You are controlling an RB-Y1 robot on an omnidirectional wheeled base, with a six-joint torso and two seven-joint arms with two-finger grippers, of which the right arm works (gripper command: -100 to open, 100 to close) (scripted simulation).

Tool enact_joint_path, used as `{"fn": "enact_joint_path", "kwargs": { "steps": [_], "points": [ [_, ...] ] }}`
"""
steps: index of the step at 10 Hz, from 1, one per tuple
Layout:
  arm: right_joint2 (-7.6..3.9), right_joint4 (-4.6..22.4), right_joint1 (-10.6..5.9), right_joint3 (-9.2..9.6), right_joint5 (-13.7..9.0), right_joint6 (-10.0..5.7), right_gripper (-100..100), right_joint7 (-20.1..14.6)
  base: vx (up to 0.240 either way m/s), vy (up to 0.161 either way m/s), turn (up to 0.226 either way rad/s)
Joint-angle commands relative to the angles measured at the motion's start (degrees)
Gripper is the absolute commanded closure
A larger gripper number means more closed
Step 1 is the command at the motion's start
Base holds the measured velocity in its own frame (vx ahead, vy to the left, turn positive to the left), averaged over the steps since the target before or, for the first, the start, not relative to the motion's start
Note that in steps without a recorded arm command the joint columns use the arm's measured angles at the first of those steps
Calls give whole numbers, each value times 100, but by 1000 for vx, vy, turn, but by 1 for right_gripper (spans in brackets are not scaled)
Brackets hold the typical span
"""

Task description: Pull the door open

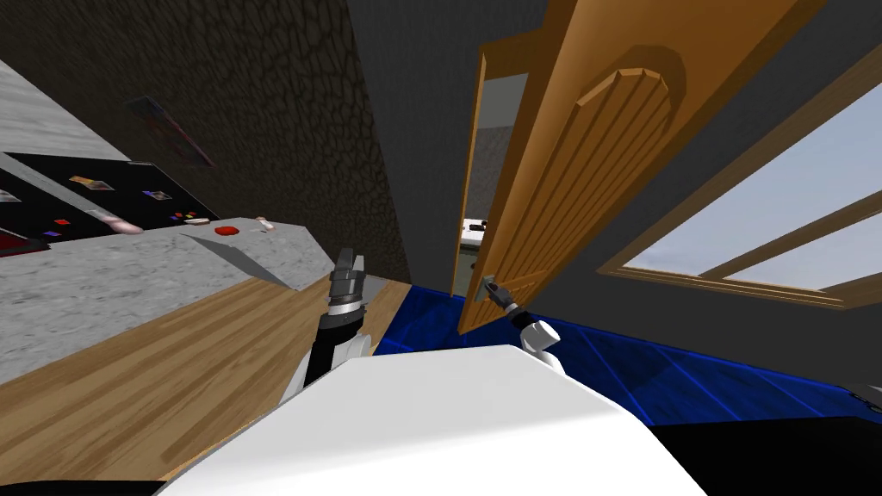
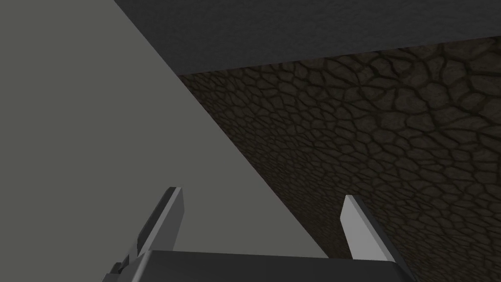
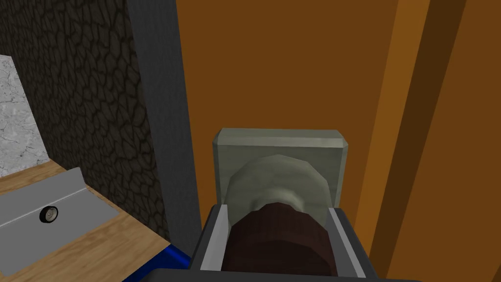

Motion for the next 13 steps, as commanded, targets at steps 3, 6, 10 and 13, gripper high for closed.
{"fn": "enact_joint_path", "kwargs": {
  "steps": [3, 6, 10, 13],
  "points": [
    [-176, 119, 29, 26, -62, 353, 100, -40, -221, -140, 117],
    [-219, 147, 46, 48, -69, 437, 100, -52, -158, -109, 67],
    [-481, 335, 115, 90, -256, 815, 100, -22, -199, -131, 151],
    [-665, 461, 155, 113, -391, 1067, 100, -1, -204, -152, 147]
  ]
}}
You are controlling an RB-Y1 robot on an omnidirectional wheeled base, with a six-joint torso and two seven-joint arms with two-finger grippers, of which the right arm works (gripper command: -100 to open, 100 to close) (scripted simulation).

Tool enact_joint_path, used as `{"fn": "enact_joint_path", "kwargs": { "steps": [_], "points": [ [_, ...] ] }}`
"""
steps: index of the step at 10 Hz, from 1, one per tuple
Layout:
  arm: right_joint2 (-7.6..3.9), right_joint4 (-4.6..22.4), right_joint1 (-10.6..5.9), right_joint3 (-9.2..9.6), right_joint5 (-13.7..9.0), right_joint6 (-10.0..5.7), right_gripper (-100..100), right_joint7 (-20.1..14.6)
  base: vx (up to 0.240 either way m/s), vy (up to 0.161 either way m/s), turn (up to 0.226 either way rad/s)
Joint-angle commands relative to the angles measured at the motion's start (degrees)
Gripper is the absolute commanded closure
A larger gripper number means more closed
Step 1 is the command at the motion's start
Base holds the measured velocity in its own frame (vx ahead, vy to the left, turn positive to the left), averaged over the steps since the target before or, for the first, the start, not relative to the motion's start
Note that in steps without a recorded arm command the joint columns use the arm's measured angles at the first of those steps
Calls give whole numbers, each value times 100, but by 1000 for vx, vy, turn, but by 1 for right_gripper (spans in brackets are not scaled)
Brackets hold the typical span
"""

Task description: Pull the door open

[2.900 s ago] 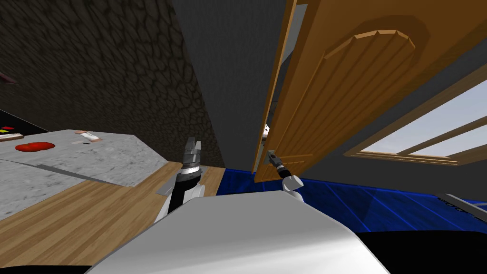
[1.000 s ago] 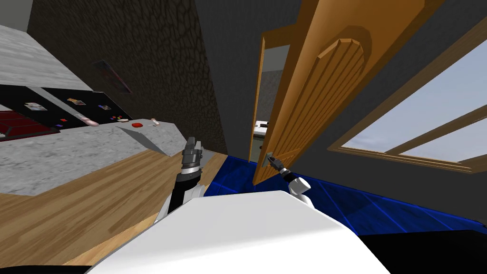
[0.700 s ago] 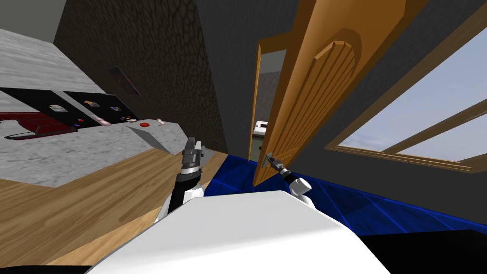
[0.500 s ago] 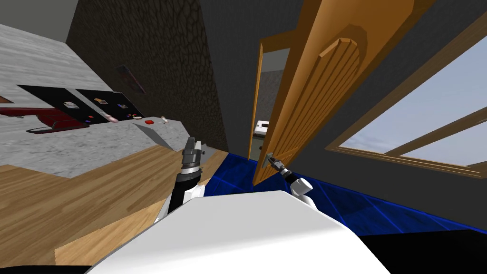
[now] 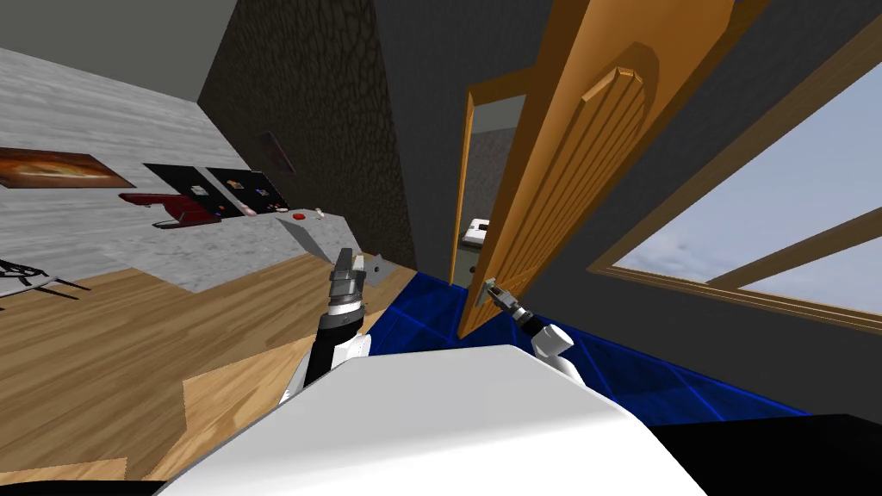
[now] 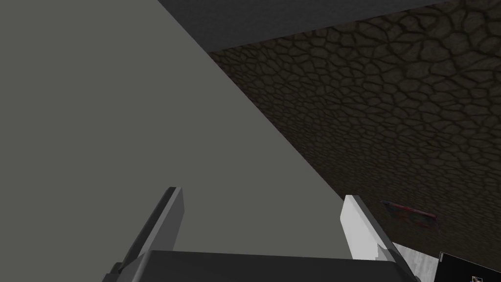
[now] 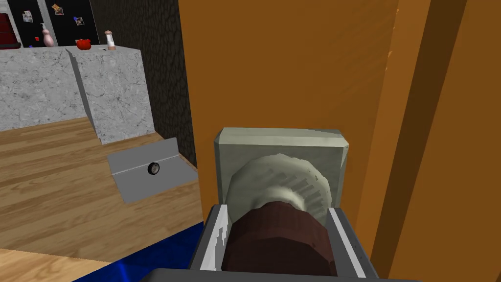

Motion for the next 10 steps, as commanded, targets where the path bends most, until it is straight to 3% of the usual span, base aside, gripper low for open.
{"fn": "enact_joint_path", "kwargs": {
  "steps": [1, 2, 3, 10],
  "points": [
    [-84, 43, 25, 5, -63, 121, 100, 7, -205, -128, 110],
    [-127, 72, 34, 10, -94, 179, 100, 12, -187, -128, 94],
    [-101, 85, 10, 14, -69, 138, 100, 18, -80, -61, 24],
    [-438, 457, -19, 73, -266, 624, 100, 100, -178, -137, 140]
  ]
}}
